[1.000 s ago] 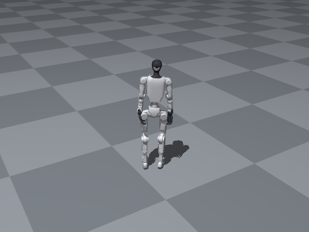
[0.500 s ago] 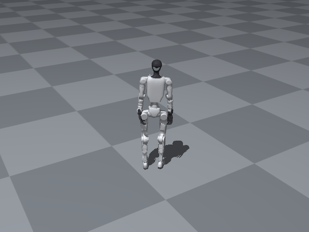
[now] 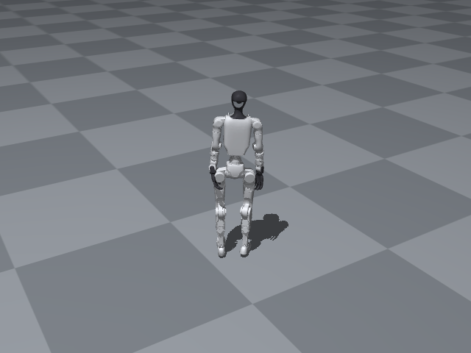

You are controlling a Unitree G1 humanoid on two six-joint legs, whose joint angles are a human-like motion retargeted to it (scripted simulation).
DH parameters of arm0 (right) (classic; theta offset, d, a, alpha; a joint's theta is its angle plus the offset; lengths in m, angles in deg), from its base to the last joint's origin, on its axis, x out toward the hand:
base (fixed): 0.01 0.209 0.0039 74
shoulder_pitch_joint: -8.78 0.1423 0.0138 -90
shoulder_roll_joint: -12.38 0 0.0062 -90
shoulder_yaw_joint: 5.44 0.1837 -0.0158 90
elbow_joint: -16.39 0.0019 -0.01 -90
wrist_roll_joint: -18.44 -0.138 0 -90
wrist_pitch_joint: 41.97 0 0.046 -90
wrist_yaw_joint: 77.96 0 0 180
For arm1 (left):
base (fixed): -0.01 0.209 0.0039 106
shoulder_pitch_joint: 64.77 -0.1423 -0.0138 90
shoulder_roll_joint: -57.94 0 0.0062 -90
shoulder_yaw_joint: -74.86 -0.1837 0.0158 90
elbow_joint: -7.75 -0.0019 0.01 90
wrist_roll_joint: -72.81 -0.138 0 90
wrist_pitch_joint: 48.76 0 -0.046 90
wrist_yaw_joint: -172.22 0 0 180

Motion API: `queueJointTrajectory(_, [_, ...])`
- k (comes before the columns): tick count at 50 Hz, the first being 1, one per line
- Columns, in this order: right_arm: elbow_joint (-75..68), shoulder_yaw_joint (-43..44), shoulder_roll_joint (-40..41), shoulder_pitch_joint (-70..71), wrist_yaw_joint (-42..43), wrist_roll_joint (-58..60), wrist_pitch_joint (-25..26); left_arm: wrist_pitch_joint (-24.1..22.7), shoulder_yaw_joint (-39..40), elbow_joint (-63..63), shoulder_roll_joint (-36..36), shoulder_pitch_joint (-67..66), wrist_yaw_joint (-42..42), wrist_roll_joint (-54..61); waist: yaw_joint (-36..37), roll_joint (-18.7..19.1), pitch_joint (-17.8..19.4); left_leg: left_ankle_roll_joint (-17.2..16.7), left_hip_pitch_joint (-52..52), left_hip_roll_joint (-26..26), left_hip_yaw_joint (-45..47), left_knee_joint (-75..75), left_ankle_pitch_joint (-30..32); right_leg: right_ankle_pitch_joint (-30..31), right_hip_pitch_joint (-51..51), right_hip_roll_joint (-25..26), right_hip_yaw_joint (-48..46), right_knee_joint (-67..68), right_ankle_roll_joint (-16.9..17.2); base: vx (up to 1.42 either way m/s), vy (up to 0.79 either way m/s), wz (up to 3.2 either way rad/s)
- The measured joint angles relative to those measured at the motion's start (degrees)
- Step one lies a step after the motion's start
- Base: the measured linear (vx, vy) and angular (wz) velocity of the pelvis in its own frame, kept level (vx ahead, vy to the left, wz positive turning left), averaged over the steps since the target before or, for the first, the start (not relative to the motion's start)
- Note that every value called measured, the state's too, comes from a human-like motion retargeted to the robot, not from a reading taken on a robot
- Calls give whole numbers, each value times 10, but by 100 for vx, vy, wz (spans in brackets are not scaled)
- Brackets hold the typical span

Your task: In place motions

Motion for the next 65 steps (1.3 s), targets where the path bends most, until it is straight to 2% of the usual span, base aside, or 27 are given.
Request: queueJointTrajectory(65, [2, -8, 2, 2, 3, 6, 1, -1, 5, 0, -1, -2, -3, 3, -5, -1, 3, 0, 2, 0, -1, -2, -2, -3, 1, 3, 0, -3, -1, 2, -2, 0])
